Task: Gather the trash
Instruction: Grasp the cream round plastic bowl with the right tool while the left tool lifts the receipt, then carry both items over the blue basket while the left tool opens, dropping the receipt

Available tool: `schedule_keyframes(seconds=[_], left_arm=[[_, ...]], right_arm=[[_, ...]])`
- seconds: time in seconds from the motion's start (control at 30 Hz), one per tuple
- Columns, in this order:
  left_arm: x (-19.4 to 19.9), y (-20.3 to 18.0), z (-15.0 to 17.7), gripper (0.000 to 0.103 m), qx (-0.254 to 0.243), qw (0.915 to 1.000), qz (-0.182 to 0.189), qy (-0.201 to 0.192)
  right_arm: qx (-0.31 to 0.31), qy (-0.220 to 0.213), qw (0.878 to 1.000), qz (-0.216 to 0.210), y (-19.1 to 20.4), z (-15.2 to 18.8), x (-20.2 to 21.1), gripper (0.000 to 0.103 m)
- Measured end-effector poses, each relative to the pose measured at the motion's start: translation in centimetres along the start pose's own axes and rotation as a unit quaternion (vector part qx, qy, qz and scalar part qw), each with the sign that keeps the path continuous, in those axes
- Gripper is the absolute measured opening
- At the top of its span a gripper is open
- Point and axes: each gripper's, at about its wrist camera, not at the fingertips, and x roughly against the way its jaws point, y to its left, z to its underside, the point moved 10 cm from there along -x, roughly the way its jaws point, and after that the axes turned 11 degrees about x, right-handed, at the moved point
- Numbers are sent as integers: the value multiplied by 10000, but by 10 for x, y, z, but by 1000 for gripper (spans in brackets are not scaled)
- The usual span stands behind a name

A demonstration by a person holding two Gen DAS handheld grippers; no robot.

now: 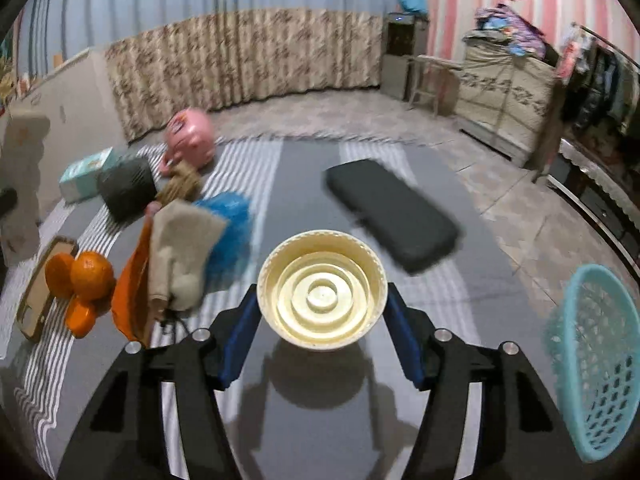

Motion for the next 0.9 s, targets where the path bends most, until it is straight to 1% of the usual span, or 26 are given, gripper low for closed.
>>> schedule_keyframes(seconds=[0.1, 0.13, 0.3, 0.37, 0.47, 0.53, 0.63, 0.9], left_arm=[[4, -25, -1, 5, -103, 9999, 122, -42], [6, -36, -2, 5, -179, 9997, 160, -87], [15, -86, -2, 5, -390, 9983, 399, -185], [16, -106, -1, 5, -462, 9975, 500, -181], [18, -146, 4, 5, -631, 9955, 693, -159], [19, -169, 8, 5, -716, 9941, 805, -130], [22, -209, 15, 5, -864, 9910, 1015, -85], [17, -302, 44, 5, -1010, 9818, 1601, 159]], right_arm=[[-183, -168, 9994, 241, -43, 8, 31, 61], [-219, -180, 9992, 284, -52, 11, 37, 61], [-581, -238, 9954, 722, -129, 35, 77, 61], [-717, -254, 9934, 859, -157, 48, 90, 61], [-977, -308, 9891, 1059, -195, 63, 106, 61], [-1208, -367, 9859, 1098, -218, 71, 114, 61], [-1395, -393, 9828, 1148, -241, 81, 117, 61], [-1590, -356, 9779, 1309, -280, 99, 113, 61]])
